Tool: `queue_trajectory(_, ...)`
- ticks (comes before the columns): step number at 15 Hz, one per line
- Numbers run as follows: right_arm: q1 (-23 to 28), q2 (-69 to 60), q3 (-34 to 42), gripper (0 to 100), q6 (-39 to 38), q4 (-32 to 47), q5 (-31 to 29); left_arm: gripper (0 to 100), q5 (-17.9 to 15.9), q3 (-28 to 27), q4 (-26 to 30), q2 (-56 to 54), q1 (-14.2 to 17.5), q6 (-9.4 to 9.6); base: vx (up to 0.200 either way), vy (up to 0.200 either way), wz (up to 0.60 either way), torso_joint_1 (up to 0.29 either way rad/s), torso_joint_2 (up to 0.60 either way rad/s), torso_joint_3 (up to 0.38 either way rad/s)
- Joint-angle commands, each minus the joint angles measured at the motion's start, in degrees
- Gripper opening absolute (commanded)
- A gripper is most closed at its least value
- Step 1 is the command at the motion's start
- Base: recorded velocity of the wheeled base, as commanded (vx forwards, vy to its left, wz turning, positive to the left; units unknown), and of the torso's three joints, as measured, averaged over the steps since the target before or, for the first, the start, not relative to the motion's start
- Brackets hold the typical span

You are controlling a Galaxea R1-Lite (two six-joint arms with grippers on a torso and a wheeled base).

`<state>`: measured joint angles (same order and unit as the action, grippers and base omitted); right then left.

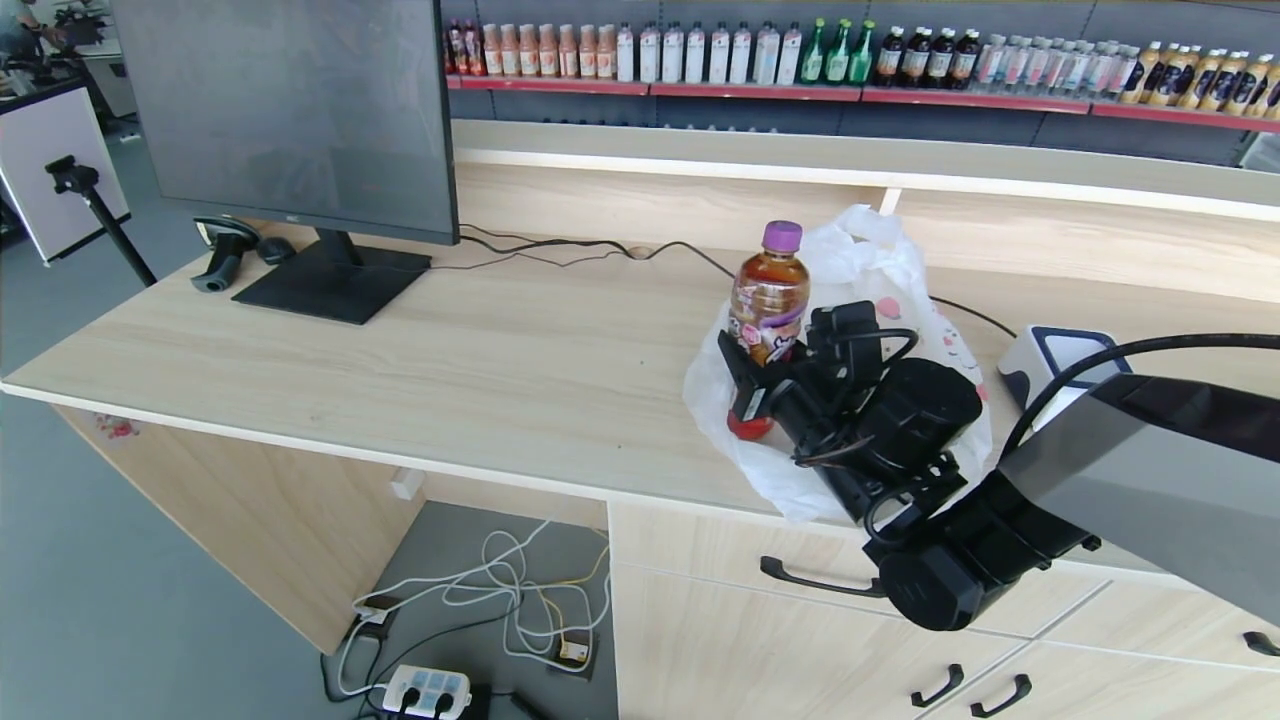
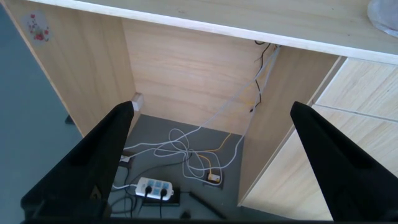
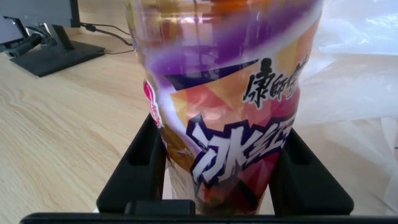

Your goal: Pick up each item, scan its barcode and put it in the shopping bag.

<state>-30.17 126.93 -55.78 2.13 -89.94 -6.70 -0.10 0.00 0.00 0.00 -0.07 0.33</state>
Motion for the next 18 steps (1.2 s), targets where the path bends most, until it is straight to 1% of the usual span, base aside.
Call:
queue_trajectory(1,-0.2,-0.1,0.1,0,-0.1,-0.1,0.0,100,0.0,0.0,0.0,0.0,0.0,0.02,0.0,0.0,0.0,0.0,0.0,0.0)
queue_trajectory(8,-0.2,-0.1,1.0,0,-0.1,-0.1,-0.2,100,0.0,0.0,0.0,0.0,0.0,0.02,0.0,0.0,0.0,0.0,0.0,0.0)
queue_trajectory(10,-0.2,-0.1,0.9,0,-0.2,-0.1,-2.0,100,0.0,0.0,0.0,0.0,0.0,0.02,0.0,0.0,0.0,0.0,0.0,0.0)
queue_trajectory(13,-0.4,-0.1,0.9,0,-0.3,-0.1,-2.3,100,0.0,0.0,0.0,0.0,0.1,0.02,0.0,0.0,0.0,0.0,0.0,0.0)
queue_trajectory(14,-0.7,-0.1,1.0,100,-0.3,-0.1,-2.3,100,0.0,0.0,0.0,0.0,0.0,0.02,0.0,0.0,0.0,0.0,0.0,0.0)
queue_trajectory(18,-0.9,-0.2,1.1,100,-0.8,-0.1,-2.3,100,0.0,0.0,0.0,0.0,0.0,-0.07,0.0,0.0,0.0,0.0,0.0,0.0)
